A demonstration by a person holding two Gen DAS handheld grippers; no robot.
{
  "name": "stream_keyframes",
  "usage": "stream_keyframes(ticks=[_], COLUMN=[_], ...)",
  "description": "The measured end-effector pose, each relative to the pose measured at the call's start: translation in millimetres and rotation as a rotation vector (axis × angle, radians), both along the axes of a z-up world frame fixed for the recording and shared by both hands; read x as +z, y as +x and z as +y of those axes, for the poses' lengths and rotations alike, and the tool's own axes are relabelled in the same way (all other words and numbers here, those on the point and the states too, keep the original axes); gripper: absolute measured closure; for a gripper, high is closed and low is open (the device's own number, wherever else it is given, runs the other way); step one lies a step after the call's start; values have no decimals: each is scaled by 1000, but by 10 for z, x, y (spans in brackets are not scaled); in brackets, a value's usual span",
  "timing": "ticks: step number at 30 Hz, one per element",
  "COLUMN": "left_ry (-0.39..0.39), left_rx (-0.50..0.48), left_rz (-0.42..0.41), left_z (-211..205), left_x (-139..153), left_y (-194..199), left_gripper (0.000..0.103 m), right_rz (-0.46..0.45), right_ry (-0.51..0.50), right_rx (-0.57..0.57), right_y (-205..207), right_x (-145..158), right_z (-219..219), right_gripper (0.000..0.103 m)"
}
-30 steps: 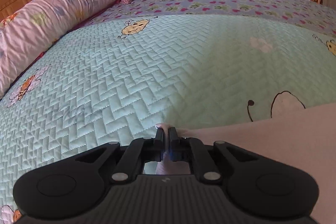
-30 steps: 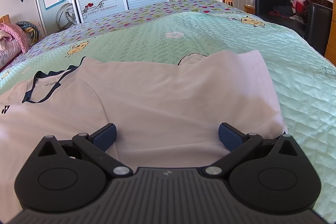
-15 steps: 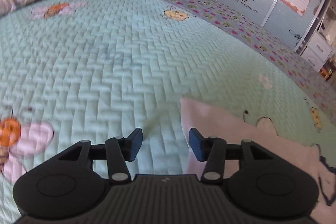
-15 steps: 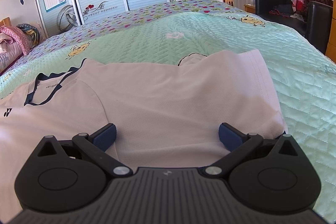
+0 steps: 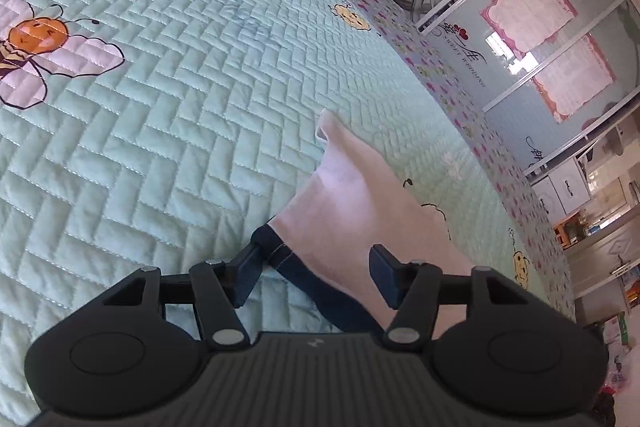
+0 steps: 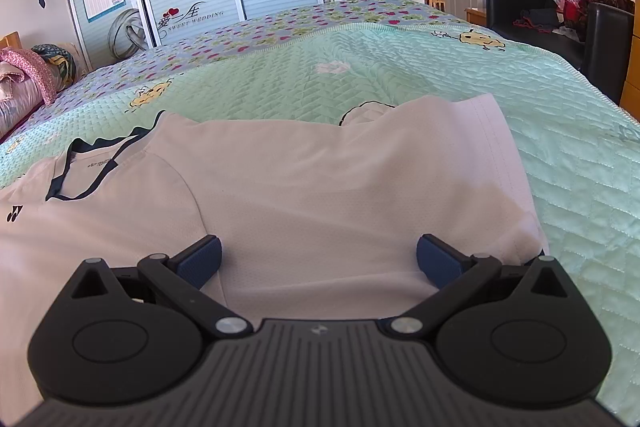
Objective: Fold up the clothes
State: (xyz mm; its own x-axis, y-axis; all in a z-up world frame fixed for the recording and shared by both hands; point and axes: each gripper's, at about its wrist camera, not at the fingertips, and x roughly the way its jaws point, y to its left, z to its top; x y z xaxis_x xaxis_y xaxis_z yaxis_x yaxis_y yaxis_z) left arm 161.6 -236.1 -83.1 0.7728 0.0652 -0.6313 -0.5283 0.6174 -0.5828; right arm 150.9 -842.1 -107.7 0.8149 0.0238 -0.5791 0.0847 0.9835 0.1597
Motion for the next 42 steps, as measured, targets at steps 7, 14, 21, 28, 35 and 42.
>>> stream_keyframes(ticks=[7,14,21,28,35,42], left_ry=[79,187,277,212,260,370], left_rx=[50,92,136,-184,-149,-25], left_rz=[39,78,87,-70,91,99], left_z=[-25,65,179,-204,45,43], left_x=[60,128,193,396,39,295], left_y=[-38,-241,-307,247,700,467], left_gripper=[90,95,97,59,99,75], right_rz=[0,1,1,3,1,3], right_ry=[1,-1,-3,-8,-4,-8], right_rx=[0,0,0,1,1,1], right_y=[-8,-8,-1,0,1,6], right_x=[2,-1,-4,-5,-10,-10], right_z=[-5,-7,-7,3,-3,3], right_gripper=[0,0,0,0,0,0])
